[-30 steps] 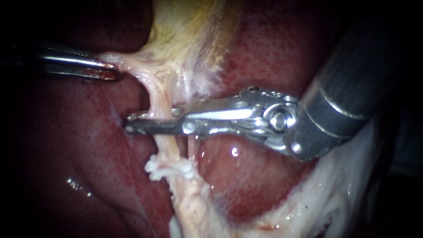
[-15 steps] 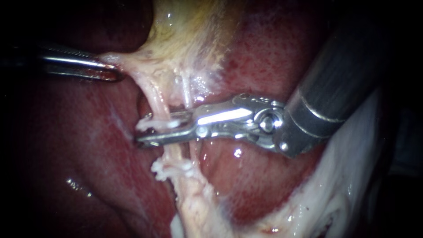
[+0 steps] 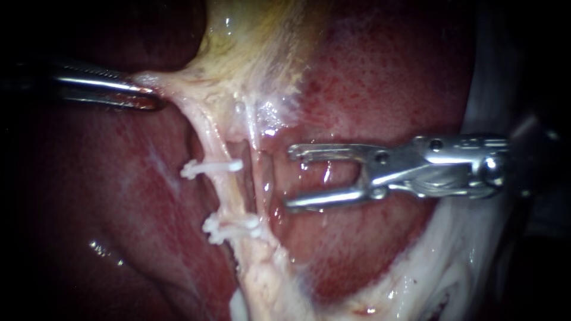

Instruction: Going back third clip left tube

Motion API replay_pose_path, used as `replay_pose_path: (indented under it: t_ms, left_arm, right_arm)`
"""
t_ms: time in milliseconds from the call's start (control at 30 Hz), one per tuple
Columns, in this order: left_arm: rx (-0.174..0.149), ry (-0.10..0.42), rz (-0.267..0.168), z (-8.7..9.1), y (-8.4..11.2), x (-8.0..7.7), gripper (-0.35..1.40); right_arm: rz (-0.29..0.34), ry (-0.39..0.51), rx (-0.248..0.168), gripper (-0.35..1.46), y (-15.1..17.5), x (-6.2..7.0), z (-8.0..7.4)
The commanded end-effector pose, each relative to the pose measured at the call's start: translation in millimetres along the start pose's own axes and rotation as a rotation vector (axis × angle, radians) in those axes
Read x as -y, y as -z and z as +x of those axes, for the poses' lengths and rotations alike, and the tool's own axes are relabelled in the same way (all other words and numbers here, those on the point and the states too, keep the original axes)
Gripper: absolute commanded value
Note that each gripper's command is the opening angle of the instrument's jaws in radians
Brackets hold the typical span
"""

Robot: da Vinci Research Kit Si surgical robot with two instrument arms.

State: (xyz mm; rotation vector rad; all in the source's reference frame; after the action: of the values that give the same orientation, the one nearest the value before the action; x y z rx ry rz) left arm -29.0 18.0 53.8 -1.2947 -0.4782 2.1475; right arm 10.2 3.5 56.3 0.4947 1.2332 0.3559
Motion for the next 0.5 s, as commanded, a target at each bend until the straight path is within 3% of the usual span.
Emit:
replay_pose_path:
  t_ms: [33,167,233,500]
  left_arm:
    - [0.000,0.000,-0.001,0.0,0.0,0.0,-0.35]
    - [0.000,0.000,-0.001,0.0,0.1,0.0,-0.35]
    - [0.000,0.000,-0.001,0.0,0.1,0.0,-0.35]
    - [-0.001,-0.003,0.008,-0.6,-0.8,0.0,-0.35]
  right_arm:
    - [0.001,0.019,0.032,0.50,0.9,0.2,-0.1]
    - [0.004,0.103,0.112,0.50,4.1,0.6,-0.6]
    - [0.004,0.142,0.117,0.50,5.6,0.8,-0.9]
    - [0.014,0.161,0.117,0.50,8.0,1.4,-1.3]
